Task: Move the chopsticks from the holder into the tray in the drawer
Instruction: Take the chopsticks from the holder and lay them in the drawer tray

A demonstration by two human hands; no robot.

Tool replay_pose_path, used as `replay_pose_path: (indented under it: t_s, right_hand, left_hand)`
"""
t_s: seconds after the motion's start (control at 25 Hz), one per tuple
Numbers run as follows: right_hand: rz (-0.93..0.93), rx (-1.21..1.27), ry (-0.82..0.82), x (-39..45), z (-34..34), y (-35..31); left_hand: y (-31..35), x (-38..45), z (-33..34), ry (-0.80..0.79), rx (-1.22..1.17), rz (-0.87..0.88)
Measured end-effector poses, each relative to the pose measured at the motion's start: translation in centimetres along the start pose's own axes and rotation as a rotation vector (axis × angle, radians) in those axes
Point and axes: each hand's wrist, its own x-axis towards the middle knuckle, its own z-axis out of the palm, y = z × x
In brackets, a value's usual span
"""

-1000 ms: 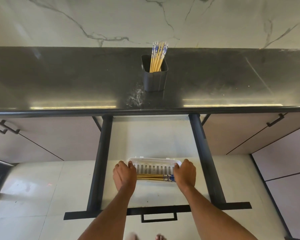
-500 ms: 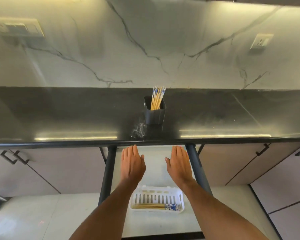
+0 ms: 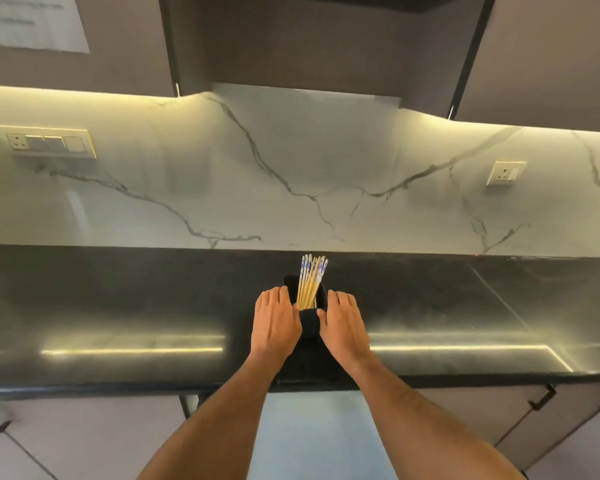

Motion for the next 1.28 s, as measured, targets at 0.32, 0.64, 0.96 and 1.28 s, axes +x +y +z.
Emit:
replay_pose_path:
  t_s: [0.32, 0.64, 0.96, 1.28]
  right_hand:
    - [0.202, 0.221, -0.050, 12.7, 6.5, 4.9]
    - [0.460, 0.525, -0.038, 19.0, 12.4, 7.3]
    - [0.648, 0.647, 0.069, 19.7, 13.2, 6.8]
    - [0.663, 0.609, 0.116, 19.2, 10.6, 5.8]
  left_hand:
    - [0.7, 11.4, 7.8, -0.131, -0.099, -0.096]
    - [-1.2, 18.0, 14.5, -0.098, -0.263, -0.336]
    - [-1.7, 19.0, 15.3, -0.086, -0.444, -0.443]
    - [-0.2, 17.5, 13.6, 0.021, -0.577, -0.487]
